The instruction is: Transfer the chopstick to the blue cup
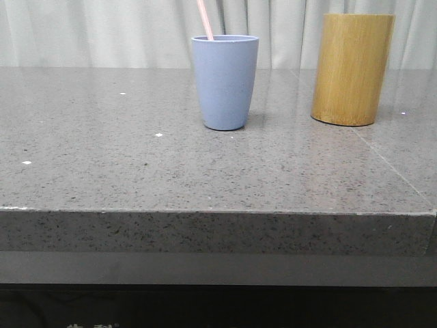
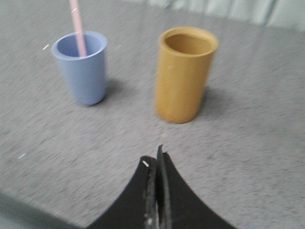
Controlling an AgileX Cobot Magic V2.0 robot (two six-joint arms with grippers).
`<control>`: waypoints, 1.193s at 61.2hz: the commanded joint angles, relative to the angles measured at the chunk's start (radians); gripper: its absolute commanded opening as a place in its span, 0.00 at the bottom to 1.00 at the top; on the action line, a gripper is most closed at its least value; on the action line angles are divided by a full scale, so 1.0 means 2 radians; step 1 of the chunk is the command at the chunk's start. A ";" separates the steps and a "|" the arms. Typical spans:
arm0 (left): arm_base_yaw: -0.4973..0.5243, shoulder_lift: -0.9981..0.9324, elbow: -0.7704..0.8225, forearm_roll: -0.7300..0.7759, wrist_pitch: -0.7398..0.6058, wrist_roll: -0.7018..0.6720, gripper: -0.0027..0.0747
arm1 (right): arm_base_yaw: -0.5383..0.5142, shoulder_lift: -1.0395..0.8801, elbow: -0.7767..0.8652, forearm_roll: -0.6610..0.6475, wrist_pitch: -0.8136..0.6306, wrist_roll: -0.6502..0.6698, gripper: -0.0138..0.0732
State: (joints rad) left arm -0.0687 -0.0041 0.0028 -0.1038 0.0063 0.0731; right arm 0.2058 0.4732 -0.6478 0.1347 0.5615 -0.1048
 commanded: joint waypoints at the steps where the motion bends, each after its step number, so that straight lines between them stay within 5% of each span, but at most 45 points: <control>1: 0.001 -0.011 0.006 -0.004 -0.043 0.001 0.01 | -0.028 -0.038 0.053 -0.005 -0.113 -0.002 0.02; 11: 0.001 -0.011 0.006 -0.004 -0.043 0.001 0.01 | -0.075 -0.146 0.205 -0.005 -0.236 -0.002 0.02; 25: 0.001 -0.011 0.006 -0.004 -0.043 0.001 0.01 | -0.084 -0.236 0.321 -0.005 -0.283 -0.002 0.02; 73: 0.001 -0.011 0.006 -0.004 -0.043 0.001 0.01 | -0.086 -0.252 0.336 -0.006 -0.290 -0.002 0.02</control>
State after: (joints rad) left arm -0.0687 -0.0041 0.0028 -0.1038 0.0000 0.0731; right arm 0.0406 -0.0096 0.0255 0.1321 0.0728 -0.1048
